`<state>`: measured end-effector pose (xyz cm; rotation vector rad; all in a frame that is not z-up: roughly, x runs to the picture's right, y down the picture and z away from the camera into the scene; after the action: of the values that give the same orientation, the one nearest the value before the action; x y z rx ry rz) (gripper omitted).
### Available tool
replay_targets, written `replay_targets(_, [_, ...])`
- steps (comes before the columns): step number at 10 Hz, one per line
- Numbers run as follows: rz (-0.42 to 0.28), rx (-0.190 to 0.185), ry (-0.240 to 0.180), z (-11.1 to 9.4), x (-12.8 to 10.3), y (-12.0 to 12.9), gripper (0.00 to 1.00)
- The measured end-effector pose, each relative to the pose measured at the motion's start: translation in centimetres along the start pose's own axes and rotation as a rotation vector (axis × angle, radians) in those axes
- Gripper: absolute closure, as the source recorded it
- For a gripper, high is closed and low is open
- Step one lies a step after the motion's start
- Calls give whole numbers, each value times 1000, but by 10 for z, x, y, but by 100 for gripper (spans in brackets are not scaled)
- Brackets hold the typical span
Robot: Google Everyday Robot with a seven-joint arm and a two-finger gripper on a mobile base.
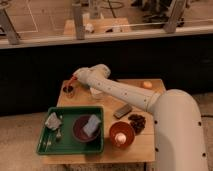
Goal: Place pepper in metal cup
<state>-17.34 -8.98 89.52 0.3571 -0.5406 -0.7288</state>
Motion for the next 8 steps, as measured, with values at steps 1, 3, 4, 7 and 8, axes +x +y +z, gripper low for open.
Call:
replay_targets(1, [-25, 0, 1, 2, -3, 1, 100])
replay_targets(3, [-54, -2, 3, 3, -5, 4, 100])
replay_targets(4, [-71, -4, 5, 4, -7, 5, 100])
replay_targets(7, [-110, -11, 12, 8, -12, 5, 100])
replay_targets(8, [-122, -13, 16, 9, -14, 5, 100])
